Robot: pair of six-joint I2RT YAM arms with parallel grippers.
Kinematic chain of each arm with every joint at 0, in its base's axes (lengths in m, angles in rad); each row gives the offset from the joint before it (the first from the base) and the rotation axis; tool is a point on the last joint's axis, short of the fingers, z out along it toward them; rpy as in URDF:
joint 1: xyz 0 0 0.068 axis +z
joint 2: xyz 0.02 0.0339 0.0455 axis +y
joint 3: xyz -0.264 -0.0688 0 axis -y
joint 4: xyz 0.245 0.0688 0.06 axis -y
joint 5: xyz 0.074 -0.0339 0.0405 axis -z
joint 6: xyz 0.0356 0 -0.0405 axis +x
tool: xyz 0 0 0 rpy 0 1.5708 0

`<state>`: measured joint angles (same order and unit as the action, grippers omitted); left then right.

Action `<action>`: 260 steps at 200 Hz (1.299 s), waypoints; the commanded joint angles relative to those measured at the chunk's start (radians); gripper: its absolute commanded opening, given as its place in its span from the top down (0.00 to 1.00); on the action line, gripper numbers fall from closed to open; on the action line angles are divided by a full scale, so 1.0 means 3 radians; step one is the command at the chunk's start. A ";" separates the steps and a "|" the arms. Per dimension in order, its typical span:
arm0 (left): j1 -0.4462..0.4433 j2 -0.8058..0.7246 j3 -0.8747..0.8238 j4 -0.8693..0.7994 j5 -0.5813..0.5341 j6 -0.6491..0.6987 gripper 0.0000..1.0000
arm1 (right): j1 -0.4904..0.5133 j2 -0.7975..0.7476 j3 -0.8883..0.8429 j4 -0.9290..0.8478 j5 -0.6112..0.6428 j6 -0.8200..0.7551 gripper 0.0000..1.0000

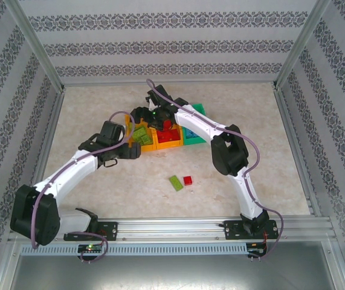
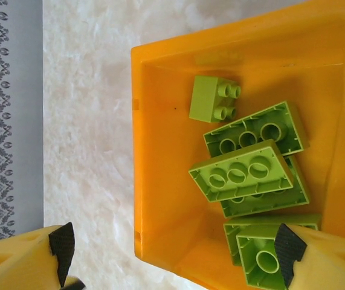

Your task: Sort the legos into containers by color

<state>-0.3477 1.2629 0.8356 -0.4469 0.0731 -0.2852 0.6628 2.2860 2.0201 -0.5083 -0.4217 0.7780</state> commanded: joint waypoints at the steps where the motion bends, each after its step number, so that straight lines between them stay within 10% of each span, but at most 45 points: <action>1: -0.0263 -0.0129 -0.0096 0.0194 0.0236 0.0388 0.00 | -0.0007 -0.0280 -0.0095 0.0114 -0.0062 -0.0113 0.08; 112: -0.1527 0.0348 -0.0056 0.0365 0.0331 0.1005 0.00 | -0.0429 -0.1794 -0.2092 0.0212 0.0623 -0.0398 0.07; 260: -0.2175 0.1614 0.0709 -0.0014 -0.0039 0.1141 0.01 | -0.1385 -0.3067 -0.3509 0.0267 0.0695 -0.0380 0.04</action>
<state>-0.9833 1.7191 1.0080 -0.3992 0.0887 0.0391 0.2710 1.4067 1.0016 -0.4400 -0.2241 0.6739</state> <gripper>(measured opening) 0.997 0.962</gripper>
